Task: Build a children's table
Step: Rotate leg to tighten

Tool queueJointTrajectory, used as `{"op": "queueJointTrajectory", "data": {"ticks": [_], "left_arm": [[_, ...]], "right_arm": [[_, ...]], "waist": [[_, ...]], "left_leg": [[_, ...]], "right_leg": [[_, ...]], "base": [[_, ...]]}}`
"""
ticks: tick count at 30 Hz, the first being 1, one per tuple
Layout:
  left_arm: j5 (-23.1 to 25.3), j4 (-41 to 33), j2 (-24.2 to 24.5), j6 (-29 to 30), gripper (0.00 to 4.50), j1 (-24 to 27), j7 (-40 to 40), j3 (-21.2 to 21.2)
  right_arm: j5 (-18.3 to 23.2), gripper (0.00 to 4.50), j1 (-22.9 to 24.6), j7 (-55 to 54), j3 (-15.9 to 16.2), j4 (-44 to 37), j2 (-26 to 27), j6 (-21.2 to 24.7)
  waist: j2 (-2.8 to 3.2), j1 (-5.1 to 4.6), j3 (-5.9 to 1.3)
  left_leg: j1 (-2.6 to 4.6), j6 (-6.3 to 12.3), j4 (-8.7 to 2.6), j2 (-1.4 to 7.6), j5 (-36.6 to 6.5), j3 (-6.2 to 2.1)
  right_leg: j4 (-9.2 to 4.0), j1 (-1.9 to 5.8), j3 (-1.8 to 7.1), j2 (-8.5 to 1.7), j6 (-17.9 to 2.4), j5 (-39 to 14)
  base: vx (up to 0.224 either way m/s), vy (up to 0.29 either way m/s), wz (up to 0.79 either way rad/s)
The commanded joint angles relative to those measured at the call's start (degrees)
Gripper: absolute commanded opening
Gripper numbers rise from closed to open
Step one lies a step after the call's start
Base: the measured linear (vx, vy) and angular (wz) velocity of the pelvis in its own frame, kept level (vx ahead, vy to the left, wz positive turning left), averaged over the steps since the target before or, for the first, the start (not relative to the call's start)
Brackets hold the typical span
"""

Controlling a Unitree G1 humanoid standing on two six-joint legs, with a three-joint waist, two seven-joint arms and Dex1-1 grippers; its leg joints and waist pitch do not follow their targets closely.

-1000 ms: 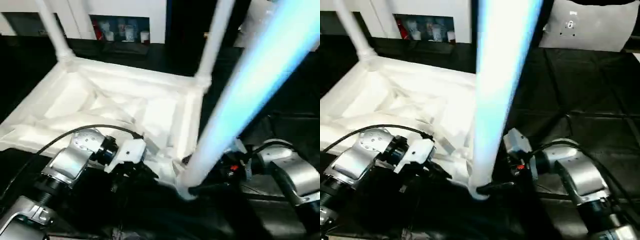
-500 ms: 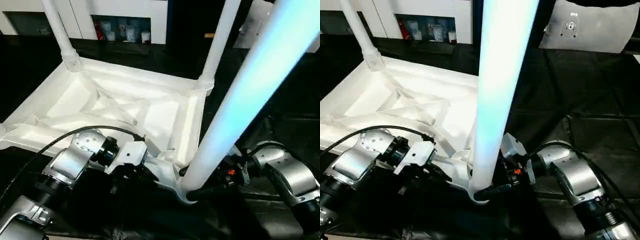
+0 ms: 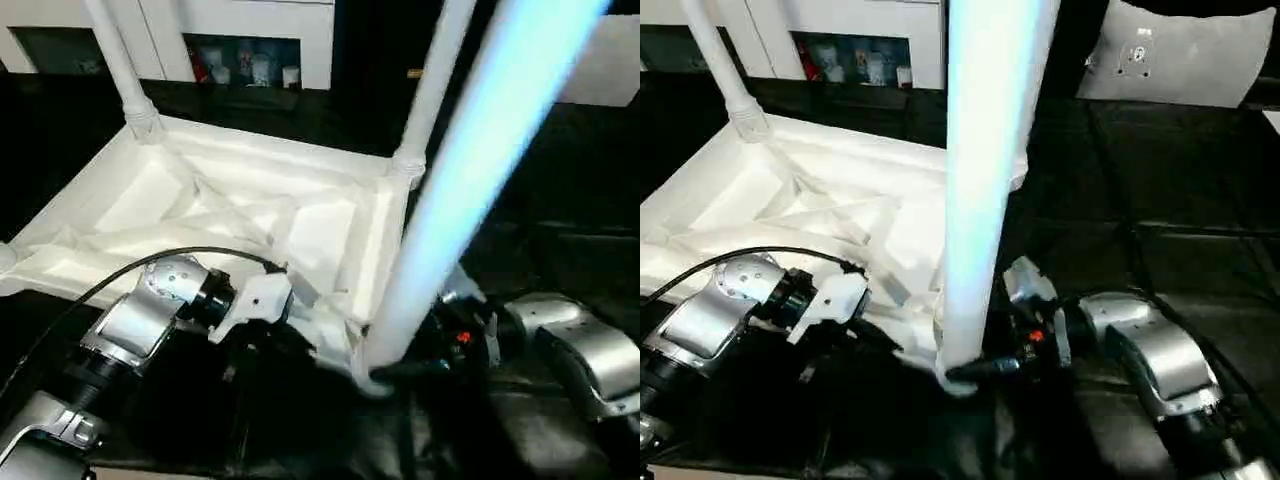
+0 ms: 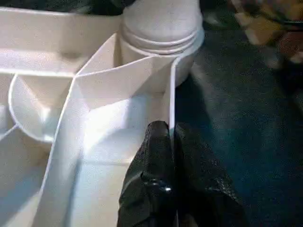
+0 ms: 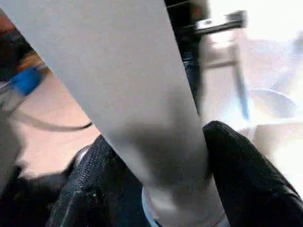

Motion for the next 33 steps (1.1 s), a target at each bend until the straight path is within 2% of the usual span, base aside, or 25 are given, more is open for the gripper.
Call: {"op": "queueJointTrajectory", "data": {"ticks": [1, 2, 3, 4, 6, 8, 9, 10, 12, 13, 15, 16, 17, 18, 19, 20, 22, 23, 26, 28, 31, 32, 33], "left_arm": [[1.03, -0.72, -3.11, 2.80, 0.00, 0.38, 4.60, -2.36], [0.52, -1.77, -5.71, 8.20, 0.00, 0.21, 10.09, -0.21], [0.69, -2.37, -7.44, 11.06, 0.00, 0.00, 13.58, 0.87], [0.88, -2.60, -8.27, 12.31, 0.00, -0.12, 15.29, 1.33], [1.27, -2.36, -11.10, 15.59, 0.00, -0.77, 20.40, 2.62], [1.71, -2.13, -13.05, 17.49, 0.00, -1.33, 23.69, 3.38], [1.96, -1.99, -14.75, 19.02, 0.00, -1.79, 26.05, 3.89], [2.34, -1.77, -16.45, 20.41, 0.00, -2.28, 28.44, 4.47], [3.34, -0.65, -20.70, 23.17, 0.00, -3.65, 34.65, 6.22], [3.34, -0.65, -20.70, 23.17, 0.00, -3.65, 34.65, 6.22], [4.37, 1.35, -26.24, 25.02, 0.00, -5.61, 43.46, 9.18], [4.78, 2.05, -28.56, 25.20, 0.00, -6.56, 47.81, 10.36], [4.83, 2.08, -28.75, 25.23, 0.00, -6.63, 48.21, 10.44], [5.21, 2.06, -29.92, 25.45, 0.00, -7.02, 50.48, 10.70], [5.57, 1.48, -30.98, 25.76, 0.00, -7.06, 51.37, 10.37], [5.59, 1.43, -31.05, 25.77, 0.00, -7.05, 51.41, 10.35], [5.96, 0.21, -31.65, 26.13, 0.00, -6.62, 51.02, 9.39], [6.03, 0.16, -31.64, 26.14, 0.00, -6.60, 50.97, 9.34], [6.83, -0.69, -30.34, 25.15, 0.00, -5.74, 48.52, 8.20], [6.72, -0.95, -29.61, 25.00, 0.00, -5.46, 47.69, 7.78], [5.64, -2.98, -24.91, 24.50, 0.00, -3.25, 41.52, 5.71], [5.40, -3.43, -23.59, 24.02, 0.00, -2.55, 39.86, 5.50], [5.39, -3.71, -20.68, 21.69, 0.00, -1.42, 36.48, 4.76]], "right_arm": [[1.32, 2.30, -0.12, -4.63, 0.68, -0.89, 2.65, 3.18], [0.09, 2.30, 0.29, -11.94, -1.12, -1.10, 6.29, 4.05], [-0.89, 2.30, 0.25, -16.66, -2.10, -0.79, 8.67, 4.80], [-1.47, 2.28, 0.20, -18.88, -2.50, -0.57, 9.78, 5.11], [-3.01, 2.27, 0.06, -24.24, -3.16, -0.11, 12.80, 5.30], [-4.15, 2.27, -0.07, -27.58, -3.33, 0.07, 14.62, 5.39], [-4.96, 2.26, -0.24, -30.31, -3.57, 0.56, 16.38, 5.19], [-5.83, 2.25, -0.50, -33.27, -3.92, 1.12, 18.14, 5.23], [-8.02, 2.22, -1.44, -41.10, -5.26, 3.06, 22.66, 5.10], [-8.02, 2.20, -1.44, -41.10, -5.26, 3.06, 22.66, 5.10], [-10.87, 2.20, -2.82, -51.01, -7.48, 6.18, 28.30, 3.73], [-11.66, 2.20, -3.69, -55.74, -8.98, 7.82, 31.14, 2.30], [-11.75, 2.20, -3.78, -56.22, -9.13, 7.95, 31.41, 2.19], [-12.10, 2.20, -4.35, -59.02, -10.11, 8.85, 33.23, 1.24], [-11.94, 2.20, -4.89, -60.66, -11.03, 9.51, 34.97, -0.46], [-11.91, 2.20, -4.93, -60.76, -11.10, 9.55, 35.09, -0.60], [-11.90, 2.73, -5.20, -62.72, -12.24, 9.87, 37.09, -2.89], [-11.99, 2.73, -5.21, -62.81, -12.27, 9.88, 37.15, -2.98], [-12.91, 3.10, -5.22, -62.74, -12.82, 9.88, 37.20, -4.06], [-12.86, 3.23, -5.16, -61.95, -12.74, 9.87, 36.77, -4.59], [-13.01, 3.55, -3.38, -55.57, -11.49, 8.47, 31.75, -7.71], [-12.48, 3.67, -2.73, -52.85, -11.65, 7.79, 29.94, -8.50], [-11.57, 3.77, -1.74, -47.09, -11.74, 6.63, 25.87, -9.49]], "waist": [[-0.67, -0.39, -3.17], [-0.20, -0.49, -3.07], [-0.41, -0.97, -3.00], [-0.57, -1.44, -3.02], [-0.37, -2.34, -3.21], [-0.49, -2.97, -3.45], [-0.34, -3.21, -3.54], [-0.48, -3.39, -3.53], [-0.50, -3.38, -3.55], [-0.47, -3.35, -3.54], [-0.29, -3.48, -3.64], [-0.21, -3.46, -3.88], [-0.22, -3.47, -3.90], [-0.05, -3.51, -3.88], [-0.02, -3.49, -4.03], [0.05, -3.43, -4.07], [0.26, -3.30, -4.09], [0.27, -3.31, -4.11], [0.34, -3.54, -4.05], [0.38, -3.81, -4.06], [0.49, -3.91, -4.24], [0.55, -4.02, -4.38], [0.63, -3.98, -4.40]], "left_leg": [[0.76, 2.82, -3.68, 3.43, -11.22, -1.52], [0.58, 2.47, -3.78, 3.28, -11.67, -1.74], [0.57, 1.66, -3.92, 3.42, -12.06, -1.68], [0.53, 1.10, -3.97, 3.20, -12.82, -1.88], [0.09, 0.82, -4.11, 3.22, -12.35, -2.08], [-0.22, 1.31, -4.01, 3.15, -11.41, -2.16], [-0.26, 1.94, -3.85, 2.96, -10.23, -1.93], [0.06, 2.48, -3.64, 2.82, -9.96, -1.63], [0.04, 2.94, -3.46, 2.63, -9.01, -1.51], [0.09, 3.07, -3.46, 2.60, -8.55, -1.49], [0.08, 3.06, -3.45, 2.66, -7.96, -1.44], [0.23, 2.83, -3.35, 2.64, -7.52, -1.47], [0.08, 3.07, -3.39, 2.67, -6.88, -1.49], [0.05, 3.74, -3.40, 2.64, -6.52, -1.39], [-0.02, 4.33, -3.30, 2.61, -6.23, -1.40], [-0.05, 4.61, -3.27, 2.56, -6.03, -1.41], [-0.14, 5.52, -3.29, 2.64, -5.48, -1.40], [-0.19, 5.65, -3.32, 2.64, -5.38, -1.43], [-0.42, 6.03, -3.43, 2.61, -5.90, -1.57], [-0.26, 5.87, -3.40, 2.65, -6.65, -1.50], [-0.54, 6.14, -3.29, 2.64, -6.10, -1.57], [-0.53, 7.17, -3.12, 2.76, -4.66, -1.50], [-0.56, 7.63, -3.04, 2.73, -4.43, -1.51]], "right_leg": [[-5.58, 2.26, 3.62, -5.61, -9.97, -24.65], [-5.71, 2.47, 3.59, -5.69, -9.23, -26.35], [-5.73, 2.17, 3.58, -5.50, -9.12, -26.40], [-5.86, 2.27, 3.41, -5.56, -8.84, -27.53], [-5.64, 2.57, 3.25, -5.40, -8.71, -26.37], [-5.47, 2.81, 3.24, -5.38, -9.16, -23.32], [-5.45, 2.82, 3.30, -5.30, -9.55, -21.05], [-5.76, 2.48, 3.42, -5.24, -9.90, -20.42], [-5.83, 2.53, 3.40, -5.23, -9.93, -20.62], [-5.88, 2.43, 3.35, -5.16, -9.81, -20.71], [-5.77, 2.40, 3.37, -5.03, -9.94, -19.65], [-5.58, 2.53, 3.34, -5.01, -10.48, -17.33], [-5.37, 2.63, 3.40, -5.01, -10.86, -15.59], [-5.39, 2.49, 3.37, -4.81, -11.11, -13.59], [-5.19, 2.68, 3.44, -4.94, -11.33, -12.30], [-5.18, 2.75, 3.39, -4.94, -11.32, -11.89], [-5.13, 2.82, 3.32, -4.90, -11.18, -10.47], [-5.07, 2.88, 3.30, -4.89, -11.16, -10.04], [-4.99, 3.12, 3.17, -4.88, -11.34, -9.06], [-5.07, 3.00, 3.25, -4.89, -11.34, -9.57], [-4.88, 3.31, 3.27, -5.00, -11.47, -8.19], [-4.47, 3.36, 3.30, -4.88, -12.30, -4.32], [-4.41, 3.47, 3.30, -4.88, -12.61, -3.44]], "base": [[0.000, 0.000, 0.00], [0.000, 0.000, 0.00], [0.000, 0.000, 0.00], [0.000, 0.000, 0.00], [0.000, 0.000, 0.00], [0.000, 0.000, 0.00], [0.000, 0.000, 0.00], [0.000, 0.000, 0.00], [0.000, 0.000, 0.00], [0.000, 0.000, 0.00], [0.000, 0.000, 0.00], [0.000, 0.000, 0.00], [0.000, 0.000, 0.00], [0.000, 0.000, 0.00], [0.000, 0.000, 0.00], [0.000, 0.000, 0.00], [0.000, 0.000, 0.00], [0.000, 0.000, 0.00], [0.000, 0.000, 0.00], [0.000, 0.000, 0.00], [0.000, 0.000, 0.00], [0.000, 0.000, 0.00], [0.000, 0.000, 0.00]]}}
